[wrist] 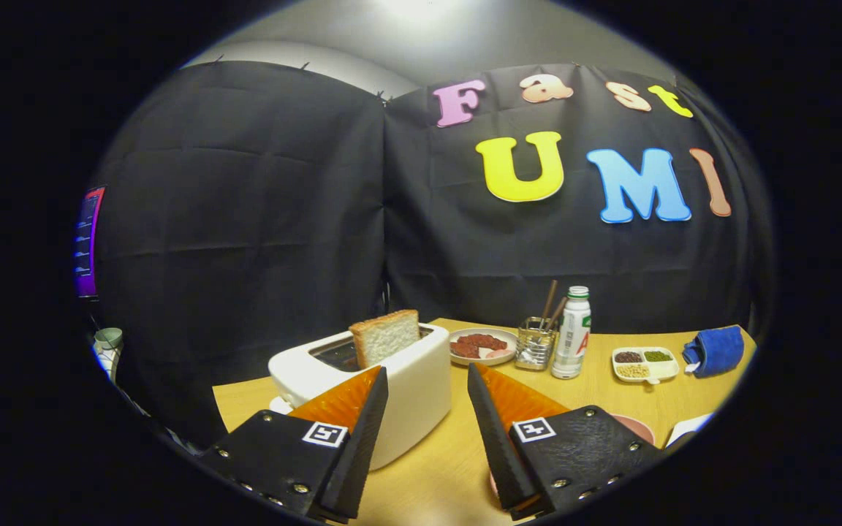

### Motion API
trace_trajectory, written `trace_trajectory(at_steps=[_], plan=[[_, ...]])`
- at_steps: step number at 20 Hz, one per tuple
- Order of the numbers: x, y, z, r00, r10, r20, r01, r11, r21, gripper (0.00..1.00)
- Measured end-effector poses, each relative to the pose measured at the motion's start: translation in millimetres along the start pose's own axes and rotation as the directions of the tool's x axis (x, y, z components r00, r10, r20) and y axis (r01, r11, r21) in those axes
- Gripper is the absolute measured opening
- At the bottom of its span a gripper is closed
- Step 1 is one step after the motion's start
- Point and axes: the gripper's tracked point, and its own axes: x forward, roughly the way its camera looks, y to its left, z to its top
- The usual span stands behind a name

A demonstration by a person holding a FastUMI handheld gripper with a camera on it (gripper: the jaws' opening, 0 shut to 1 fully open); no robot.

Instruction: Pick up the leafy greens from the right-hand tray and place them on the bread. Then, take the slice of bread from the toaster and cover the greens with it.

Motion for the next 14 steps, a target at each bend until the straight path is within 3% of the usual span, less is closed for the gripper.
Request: trace_trajectory(at_steps=[11,14], plan=[[83.3,37.9,-2.4,1.0,-0.013,0.001,0.013,1.0,-0.012,0.67],[94.4,32.4,-12.5,0.999,-0.027,-0.016,0.027,1.0,0.004,0.35]])
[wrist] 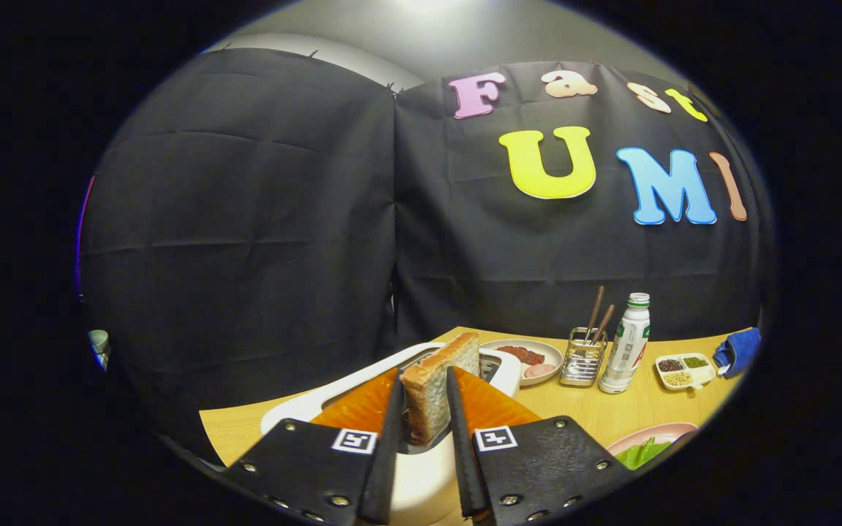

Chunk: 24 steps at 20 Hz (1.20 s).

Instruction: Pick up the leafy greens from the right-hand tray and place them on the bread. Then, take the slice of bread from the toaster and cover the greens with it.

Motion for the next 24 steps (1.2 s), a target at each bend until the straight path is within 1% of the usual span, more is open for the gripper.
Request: trace_trajectory(at_steps=[1,2,3,6,9,12,14,16,18,21,24], plan=[[-0.9,-1.5,2.3,1.0,-0.002,-0.001,0.002,1.0,0.005,0.33],[-9.5,-4.1,8.7,1.0,-0.013,0.014,0.013,1.0,0.01,0.22],[-4.1,-7.2,9.6,1.0,-0.011,0.016,0.011,1.0,0.011,0.11],[-11.5,-7.6,25.1,0.999,0.021,0.047,-0.022,0.999,0.027,0.11],[-28.0,-7.6,53.7,0.992,0.052,0.115,-0.059,0.997,0.057,0.11],[-51.2,-22.2,85.9,0.98,0.045,0.194,-0.06,0.995,0.076,0.11],[-64.4,-34.4,96.5,0.976,0.041,0.215,-0.063,0.993,0.097,0.11],[-78.5,-58.3,101.6,0.976,0.01,0.216,-0.03,0.996,0.088,0.11],[-92.4,-85.1,91.5,0.981,-0.033,0.191,0.021,0.998,0.065,0.11],[-115.1,-132.5,65.1,0.985,-0.112,0.133,0.115,0.993,-0.015,0.11],[-134.9,-178.7,37.2,0.979,-0.191,0.069,0.197,0.974,-0.11,0.11]])
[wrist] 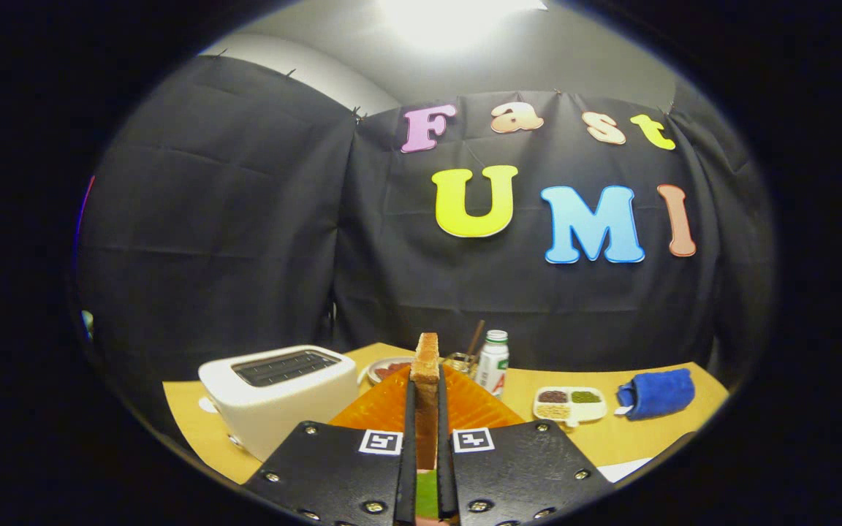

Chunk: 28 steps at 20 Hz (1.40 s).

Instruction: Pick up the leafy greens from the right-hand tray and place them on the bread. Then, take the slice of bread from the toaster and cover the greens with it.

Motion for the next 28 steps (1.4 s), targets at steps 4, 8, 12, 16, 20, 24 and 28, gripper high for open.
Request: trace_trajectory(at_steps=[4,8,12,16,20,24,28], plan=[[-14.3,-42.8,-34.6,0.995,-0.064,-0.072,0.056,0.992,-0.113,0.11],[-21.1,-62.5,-68.1,0.987,-0.116,-0.113,0.085,0.965,-0.246,0.11],[-19.9,-55.8,-98.9,0.981,-0.109,-0.16,0.059,0.956,-0.288,0.11],[-18.1,-26.8,-115.2,0.979,-0.03,-0.202,-0.02,0.971,-0.237,0.11],[-18.5,0.9,-140.5,0.95,0.077,-0.302,-0.114,0.988,-0.108,0.11],[-19.2,7.9,-146.4,0.932,0.113,-0.344,-0.133,0.991,-0.035,0.11],[-21.1,15.2,-158.6,0.905,0.154,-0.396,-0.154,0.988,0.032,0.11]])
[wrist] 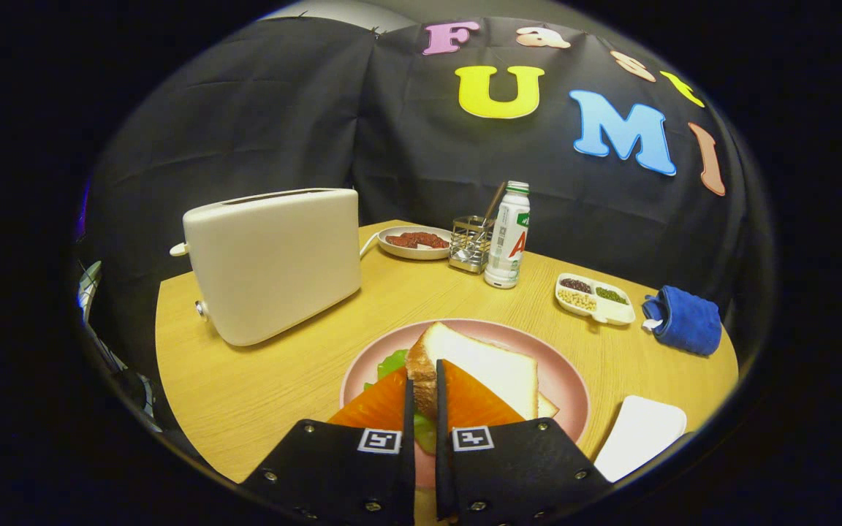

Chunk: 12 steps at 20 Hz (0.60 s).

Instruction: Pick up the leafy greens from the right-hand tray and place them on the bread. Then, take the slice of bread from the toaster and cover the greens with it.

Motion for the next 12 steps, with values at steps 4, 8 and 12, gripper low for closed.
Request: trace_trajectory(at_steps=[4,8,12], plan=[[-0.7,2.1,-0.9,1.0,0.014,-0.008,-0.014,1.0,0.007,0.11],[-2.5,14.4,-5.8,0.998,0.055,-0.011,-0.055,0.998,-0.01,0.42],[-13.6,11.2,7.2,0.998,0.026,0.057,-0.022,0.997,-0.078,0.73]])
